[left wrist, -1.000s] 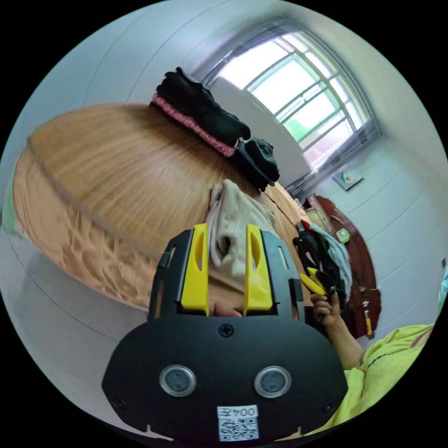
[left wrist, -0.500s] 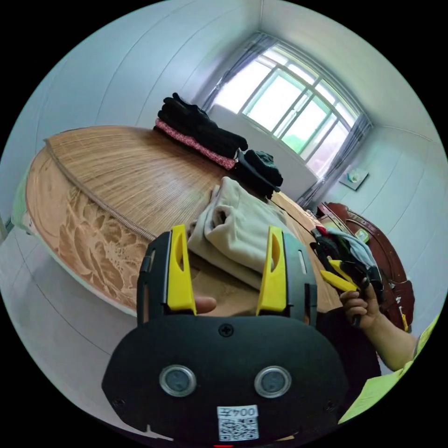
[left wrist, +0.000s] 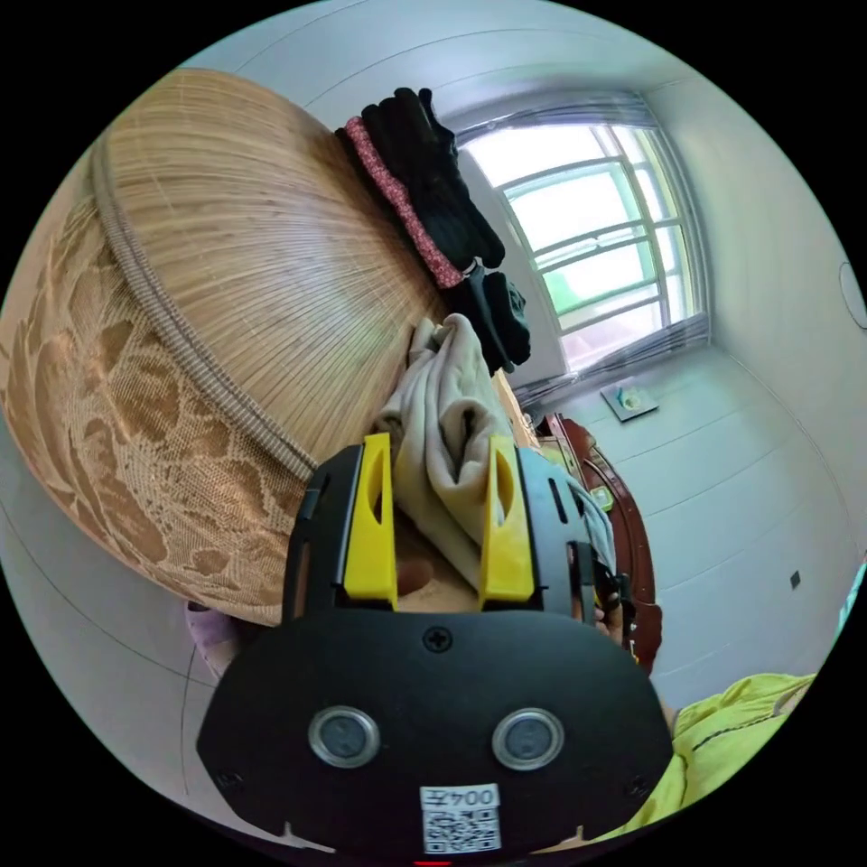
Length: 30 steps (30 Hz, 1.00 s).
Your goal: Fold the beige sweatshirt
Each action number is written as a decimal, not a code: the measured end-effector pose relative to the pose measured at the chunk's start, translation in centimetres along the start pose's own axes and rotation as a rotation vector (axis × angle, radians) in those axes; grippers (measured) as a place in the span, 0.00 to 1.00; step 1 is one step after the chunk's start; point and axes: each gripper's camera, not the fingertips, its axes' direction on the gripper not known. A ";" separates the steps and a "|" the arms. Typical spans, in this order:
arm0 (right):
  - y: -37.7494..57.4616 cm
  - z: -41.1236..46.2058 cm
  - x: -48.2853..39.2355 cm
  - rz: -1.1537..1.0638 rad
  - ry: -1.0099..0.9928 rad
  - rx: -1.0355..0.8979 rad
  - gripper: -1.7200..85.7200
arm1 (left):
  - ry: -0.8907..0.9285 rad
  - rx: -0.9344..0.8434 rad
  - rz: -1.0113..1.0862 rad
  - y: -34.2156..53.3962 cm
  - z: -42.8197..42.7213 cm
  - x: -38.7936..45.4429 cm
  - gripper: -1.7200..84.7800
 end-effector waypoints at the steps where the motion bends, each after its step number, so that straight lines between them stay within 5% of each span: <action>1: -0.1 0.1 0.0 0.000 0.003 0.001 0.11 | -0.025 -0.014 0.010 -0.4 0.1 0.4 0.17; 10: -1.0 0.4 -0.3 0.006 0.013 -0.016 0.10 | -0.365 -0.073 0.227 -4.1 1.3 8.6 0.10; 20: -2.0 1.2 -1.2 -0.021 0.048 -0.054 0.13 | -0.535 0.009 0.251 -13.1 -4.6 9.8 0.09; 30: -2.6 4.7 -3.6 -0.139 0.148 -0.178 0.15 | -0.180 0.402 0.212 -5.5 -19.9 11.8 0.12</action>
